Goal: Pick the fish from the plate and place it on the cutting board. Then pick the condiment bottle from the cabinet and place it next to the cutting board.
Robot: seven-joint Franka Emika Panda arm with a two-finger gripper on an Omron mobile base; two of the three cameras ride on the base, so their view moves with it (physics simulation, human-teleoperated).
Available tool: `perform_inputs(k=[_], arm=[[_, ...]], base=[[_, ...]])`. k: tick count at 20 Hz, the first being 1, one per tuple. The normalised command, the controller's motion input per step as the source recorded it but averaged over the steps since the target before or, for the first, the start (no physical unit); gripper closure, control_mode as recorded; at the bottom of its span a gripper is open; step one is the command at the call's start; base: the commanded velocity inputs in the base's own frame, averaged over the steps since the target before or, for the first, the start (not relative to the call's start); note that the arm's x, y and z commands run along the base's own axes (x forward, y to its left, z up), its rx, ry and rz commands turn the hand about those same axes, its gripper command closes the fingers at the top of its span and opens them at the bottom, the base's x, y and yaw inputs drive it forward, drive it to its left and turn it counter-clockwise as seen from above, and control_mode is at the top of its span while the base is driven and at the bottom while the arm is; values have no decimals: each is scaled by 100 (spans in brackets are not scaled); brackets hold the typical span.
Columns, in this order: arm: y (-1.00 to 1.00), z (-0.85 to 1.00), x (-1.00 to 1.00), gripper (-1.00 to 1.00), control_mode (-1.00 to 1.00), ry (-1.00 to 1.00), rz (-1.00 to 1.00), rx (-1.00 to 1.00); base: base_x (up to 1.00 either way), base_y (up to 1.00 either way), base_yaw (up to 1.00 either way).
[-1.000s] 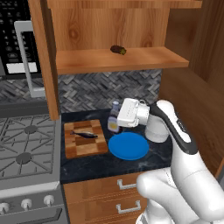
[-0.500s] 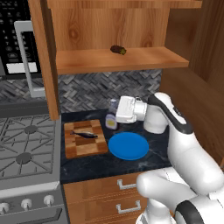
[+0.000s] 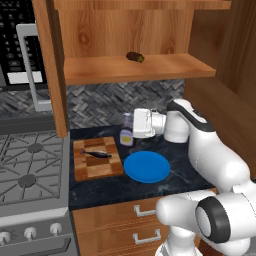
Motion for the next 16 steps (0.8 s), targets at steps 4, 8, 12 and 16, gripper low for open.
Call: perform_inputs(k=[4, 8, 12, 16], arm=[[-1, -15, 0, 100, -100, 0, 1, -8], [-3, -14, 1, 100, -100, 0, 0, -7], [-9, -12, 13, 100, -100, 0, -2, -5], [-13, -18, 7, 100, -100, -3, -9, -3]], base=[[0, 0, 0], [0, 0, 0], [0, 0, 0], [0, 0, 0]])
